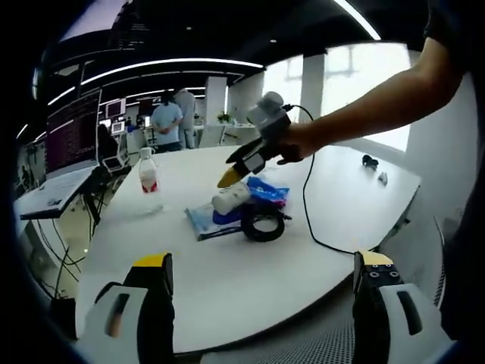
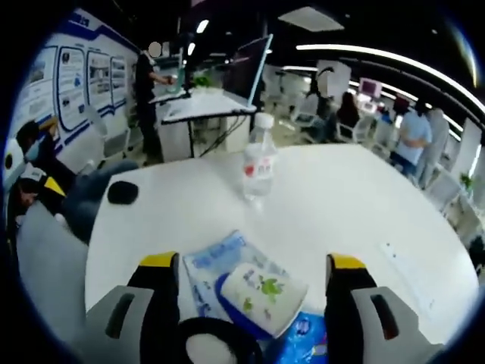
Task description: Arrange the tabletop items into an orderly group along one side of the table until the central work area is clear of visible clutter.
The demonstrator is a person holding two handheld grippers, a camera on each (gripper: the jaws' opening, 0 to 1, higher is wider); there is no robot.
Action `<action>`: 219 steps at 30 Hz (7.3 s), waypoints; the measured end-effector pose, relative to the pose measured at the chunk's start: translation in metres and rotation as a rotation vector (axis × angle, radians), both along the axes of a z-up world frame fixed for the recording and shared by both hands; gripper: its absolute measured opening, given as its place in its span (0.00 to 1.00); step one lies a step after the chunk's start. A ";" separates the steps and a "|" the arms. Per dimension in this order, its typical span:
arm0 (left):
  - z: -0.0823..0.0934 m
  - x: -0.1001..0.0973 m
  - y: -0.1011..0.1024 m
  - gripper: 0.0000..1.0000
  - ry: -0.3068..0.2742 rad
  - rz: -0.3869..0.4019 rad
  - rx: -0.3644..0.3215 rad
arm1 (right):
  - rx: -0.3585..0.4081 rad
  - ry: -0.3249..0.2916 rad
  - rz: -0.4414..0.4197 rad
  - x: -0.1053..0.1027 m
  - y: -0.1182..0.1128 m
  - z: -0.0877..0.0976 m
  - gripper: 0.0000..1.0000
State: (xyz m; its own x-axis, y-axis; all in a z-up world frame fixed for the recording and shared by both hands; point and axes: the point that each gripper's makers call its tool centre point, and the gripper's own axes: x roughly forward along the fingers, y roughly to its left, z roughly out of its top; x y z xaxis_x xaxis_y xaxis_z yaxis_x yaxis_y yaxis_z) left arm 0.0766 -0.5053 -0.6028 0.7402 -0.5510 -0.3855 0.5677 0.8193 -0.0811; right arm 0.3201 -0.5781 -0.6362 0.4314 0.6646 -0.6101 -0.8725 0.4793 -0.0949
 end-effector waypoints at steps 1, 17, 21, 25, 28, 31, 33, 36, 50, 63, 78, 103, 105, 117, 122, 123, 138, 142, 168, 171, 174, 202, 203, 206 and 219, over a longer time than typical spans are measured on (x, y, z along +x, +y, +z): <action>0.000 0.000 0.000 0.99 0.000 -0.001 0.003 | 0.001 0.003 0.001 -0.001 0.000 0.000 0.78; -0.001 -0.001 -0.001 0.99 -0.013 -0.009 0.020 | 0.129 0.278 -0.228 -0.035 0.007 -0.025 0.90; 0.000 -0.001 0.000 0.99 -0.012 -0.008 -0.002 | 0.160 0.299 -0.265 -0.036 0.008 -0.025 0.93; 0.000 -0.002 -0.002 0.99 -0.013 -0.015 0.000 | 0.179 0.315 -0.313 -0.036 0.006 -0.025 0.93; -0.001 -0.003 -0.003 0.99 -0.013 -0.023 0.007 | 0.181 0.370 -0.406 -0.041 -0.004 -0.032 0.91; -0.001 -0.004 -0.004 0.99 -0.014 -0.031 0.009 | 0.320 0.401 -0.482 -0.042 0.000 -0.024 0.90; 0.000 -0.005 -0.005 0.99 -0.014 -0.035 0.003 | 0.330 0.459 -0.524 -0.047 -0.002 -0.028 0.92; 0.002 -0.006 -0.006 0.99 -0.016 -0.040 -0.002 | 0.368 0.415 -0.531 -0.042 -0.002 -0.024 0.90; -0.002 -0.009 -0.009 0.99 -0.012 -0.069 0.027 | 0.574 0.568 -0.795 -0.036 -0.002 -0.028 0.86; -0.002 -0.009 -0.009 0.99 -0.009 -0.077 0.030 | 0.705 0.647 -0.933 -0.027 -0.002 -0.027 0.87; -0.003 -0.008 -0.008 0.99 -0.013 -0.078 0.036 | 0.860 0.738 -1.184 -0.013 -0.016 -0.033 0.84; -0.007 -0.009 -0.010 0.99 -0.023 -0.093 0.076 | 0.952 0.924 -1.373 -0.004 -0.021 -0.033 0.83; -0.007 -0.009 -0.010 0.99 -0.025 -0.090 0.076 | 0.985 0.938 -1.386 -0.005 -0.021 -0.032 0.83; -0.006 -0.008 -0.009 0.99 -0.027 -0.085 0.067 | 0.978 0.961 -1.351 0.000 -0.017 -0.026 0.83; -0.006 -0.009 -0.009 0.99 -0.026 -0.086 0.068 | 1.003 0.973 -1.368 0.004 -0.018 -0.027 0.83; -0.006 -0.008 -0.009 0.99 -0.026 -0.085 0.067 | 0.987 0.970 -1.354 0.006 -0.018 -0.027 0.83; -0.007 -0.009 -0.009 0.99 -0.025 -0.087 0.065 | 1.001 0.978 -1.330 0.000 -0.007 -0.020 0.83; -0.007 -0.008 -0.009 0.99 -0.025 -0.086 0.066 | 1.024 0.985 -1.330 0.002 -0.008 -0.020 0.83; -0.008 -0.009 -0.009 0.99 -0.019 -0.081 0.069 | 1.043 0.973 -1.376 0.021 -0.012 -0.026 0.81; -0.008 -0.008 -0.008 0.99 -0.017 -0.079 0.067 | 1.022 0.977 -1.388 0.018 -0.009 -0.030 0.80; -0.008 -0.008 -0.008 0.99 -0.016 -0.078 0.066 | 1.021 0.979 -1.399 0.015 -0.007 -0.028 0.80; -0.010 -0.007 -0.008 0.99 0.004 -0.085 0.071 | 0.950 0.998 -1.533 0.031 -0.020 -0.065 0.62; -0.010 -0.007 -0.008 0.99 0.004 -0.084 0.070 | 0.947 1.001 -1.541 0.030 -0.021 -0.066 0.61; -0.010 -0.007 -0.008 0.99 0.007 -0.086 0.066 | 0.941 1.003 -1.536 0.031 -0.021 -0.066 0.59; -0.011 -0.008 -0.008 0.99 0.010 -0.088 0.073 | 0.899 0.983 -1.524 0.029 -0.022 -0.070 0.46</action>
State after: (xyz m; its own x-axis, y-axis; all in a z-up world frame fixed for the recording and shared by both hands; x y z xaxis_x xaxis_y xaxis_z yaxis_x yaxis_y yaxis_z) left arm 0.0690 -0.5136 -0.6139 0.6859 -0.5840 -0.4342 0.6375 0.7699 -0.0286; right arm 0.3488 -0.6002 -0.7064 0.6164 0.3407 -0.7099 0.6117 0.3605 0.7042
